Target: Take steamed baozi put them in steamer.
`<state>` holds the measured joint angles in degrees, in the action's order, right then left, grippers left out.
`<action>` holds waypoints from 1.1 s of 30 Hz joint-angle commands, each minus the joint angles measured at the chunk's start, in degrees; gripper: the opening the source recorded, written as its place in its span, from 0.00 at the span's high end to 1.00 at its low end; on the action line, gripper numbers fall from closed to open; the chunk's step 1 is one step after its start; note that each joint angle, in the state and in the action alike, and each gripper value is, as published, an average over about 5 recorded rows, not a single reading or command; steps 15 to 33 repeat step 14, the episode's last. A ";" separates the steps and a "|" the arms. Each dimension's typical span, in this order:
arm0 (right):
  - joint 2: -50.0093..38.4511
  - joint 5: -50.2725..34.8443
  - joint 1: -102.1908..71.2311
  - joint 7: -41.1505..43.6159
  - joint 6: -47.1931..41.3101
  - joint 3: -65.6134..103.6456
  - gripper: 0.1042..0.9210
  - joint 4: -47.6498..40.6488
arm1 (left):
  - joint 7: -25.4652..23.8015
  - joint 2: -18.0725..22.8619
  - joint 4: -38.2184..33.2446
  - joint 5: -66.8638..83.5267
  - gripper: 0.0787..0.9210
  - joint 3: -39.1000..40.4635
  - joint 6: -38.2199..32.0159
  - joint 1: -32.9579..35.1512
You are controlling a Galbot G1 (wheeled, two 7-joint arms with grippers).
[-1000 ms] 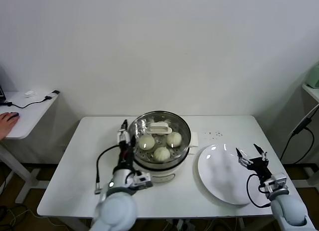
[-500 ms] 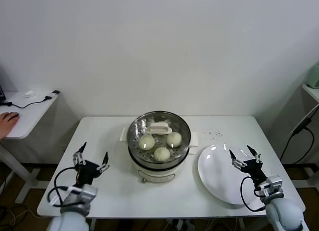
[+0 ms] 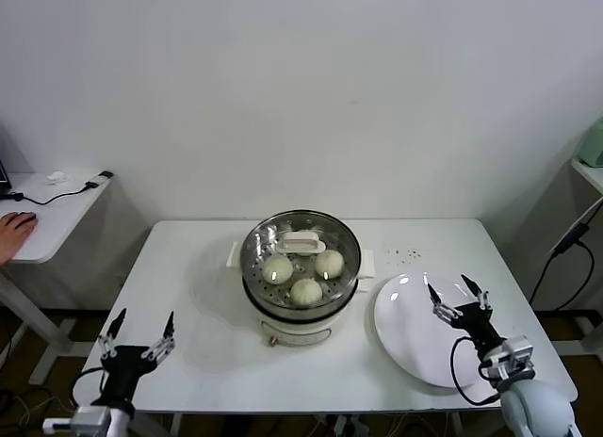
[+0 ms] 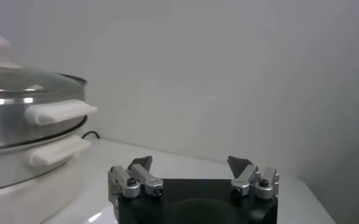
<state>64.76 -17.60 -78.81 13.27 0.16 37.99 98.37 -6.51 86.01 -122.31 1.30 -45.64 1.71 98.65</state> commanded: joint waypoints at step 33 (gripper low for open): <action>0.86 -1.16 -1.30 0.22 2.29 1.13 0.12 1.08 | -3.95 4.36 -2.90 0.59 0.12 -3.60 -7.27 4.26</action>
